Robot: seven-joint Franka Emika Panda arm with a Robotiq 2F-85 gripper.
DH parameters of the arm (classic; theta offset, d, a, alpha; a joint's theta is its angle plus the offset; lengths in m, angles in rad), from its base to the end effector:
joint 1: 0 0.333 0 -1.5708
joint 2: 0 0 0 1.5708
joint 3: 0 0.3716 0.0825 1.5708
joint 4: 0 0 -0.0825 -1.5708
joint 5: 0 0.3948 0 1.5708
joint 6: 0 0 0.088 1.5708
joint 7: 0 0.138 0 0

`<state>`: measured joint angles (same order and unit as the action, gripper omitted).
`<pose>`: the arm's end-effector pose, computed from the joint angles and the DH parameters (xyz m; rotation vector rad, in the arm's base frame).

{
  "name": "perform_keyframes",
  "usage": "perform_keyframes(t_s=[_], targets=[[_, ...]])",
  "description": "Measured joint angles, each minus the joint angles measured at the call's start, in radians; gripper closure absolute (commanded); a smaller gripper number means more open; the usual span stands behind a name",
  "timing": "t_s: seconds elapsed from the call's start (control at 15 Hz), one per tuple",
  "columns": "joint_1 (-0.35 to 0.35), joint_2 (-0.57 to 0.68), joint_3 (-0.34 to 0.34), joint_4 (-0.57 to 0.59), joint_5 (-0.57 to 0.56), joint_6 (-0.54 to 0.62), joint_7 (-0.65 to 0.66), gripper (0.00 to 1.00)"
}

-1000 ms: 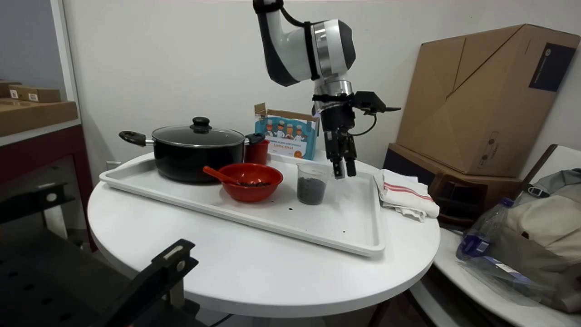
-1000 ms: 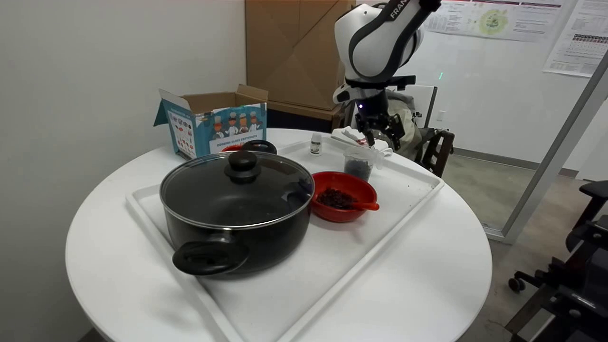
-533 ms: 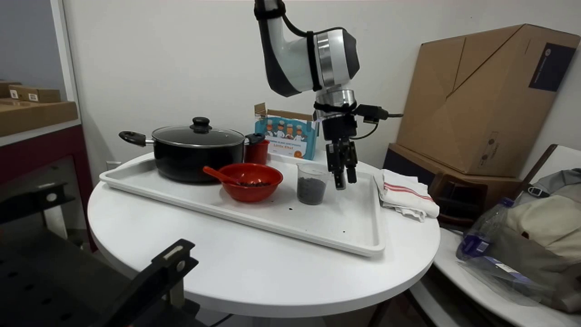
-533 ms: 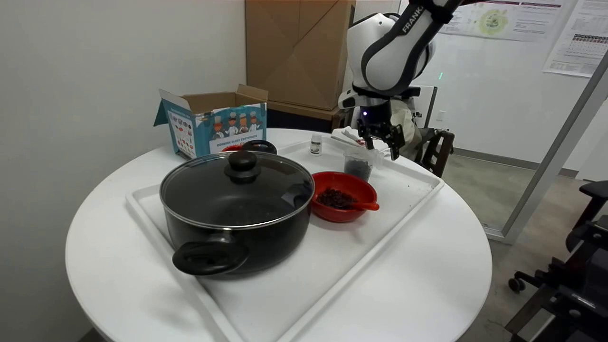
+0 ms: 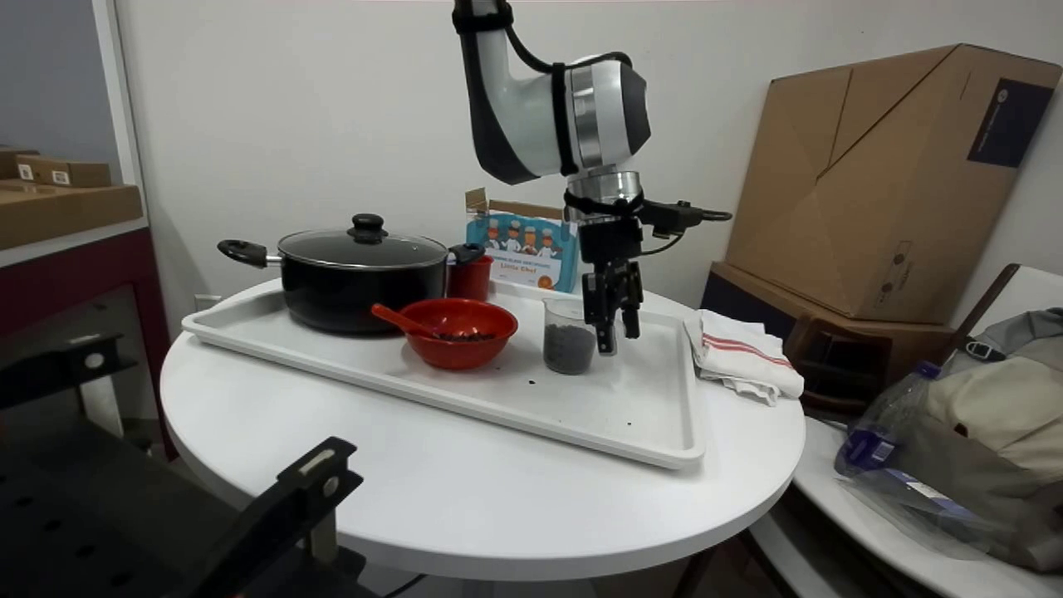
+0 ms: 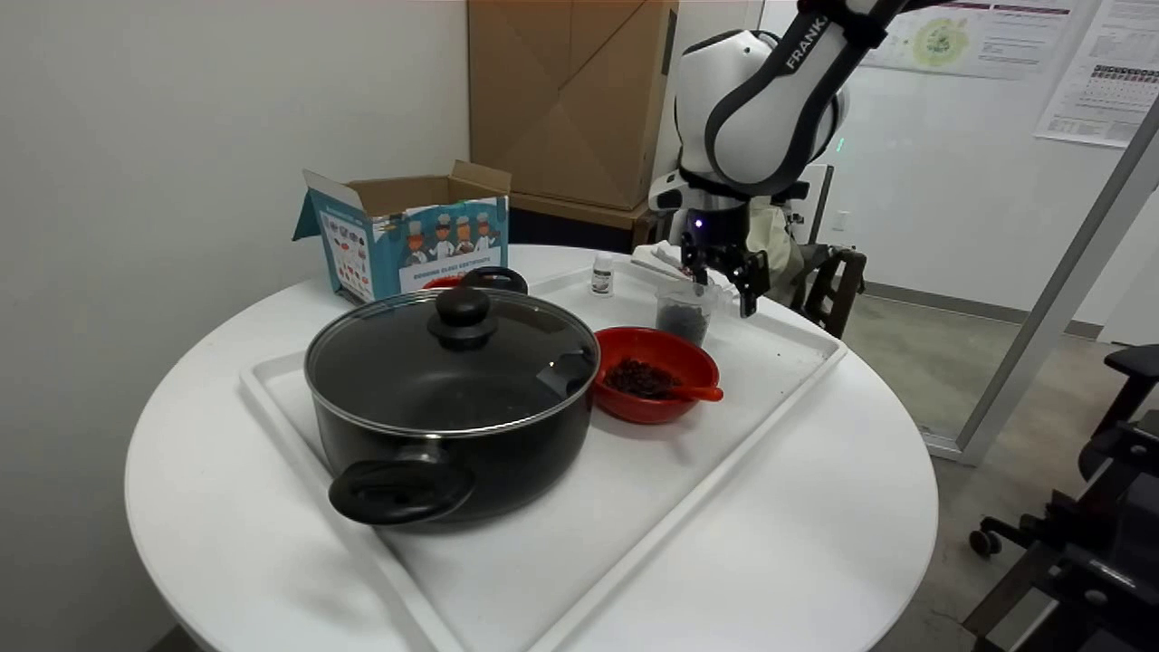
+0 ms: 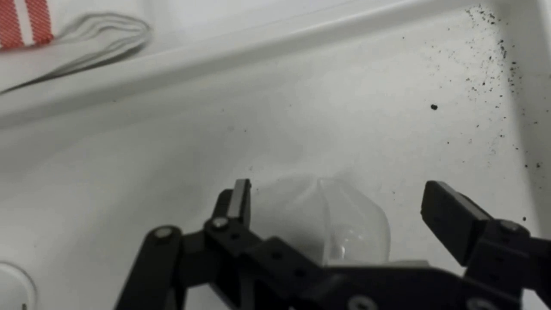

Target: Pick up the jug and pour its contents in the red bowl

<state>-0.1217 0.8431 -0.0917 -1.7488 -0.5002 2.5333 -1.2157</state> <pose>0.6748 -0.1453 0.0848 2.1668 1.9278 -0.3973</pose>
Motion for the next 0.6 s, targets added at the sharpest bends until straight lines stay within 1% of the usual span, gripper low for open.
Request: perform_keyframes(t_s=[0.4,0.6], targets=[[-0.042,-0.067,0.040,-0.059,0.051,-0.004,-0.004,0.00],[-0.051,-0.089,0.049,-0.077,0.060,-0.006,-0.004,0.00]])
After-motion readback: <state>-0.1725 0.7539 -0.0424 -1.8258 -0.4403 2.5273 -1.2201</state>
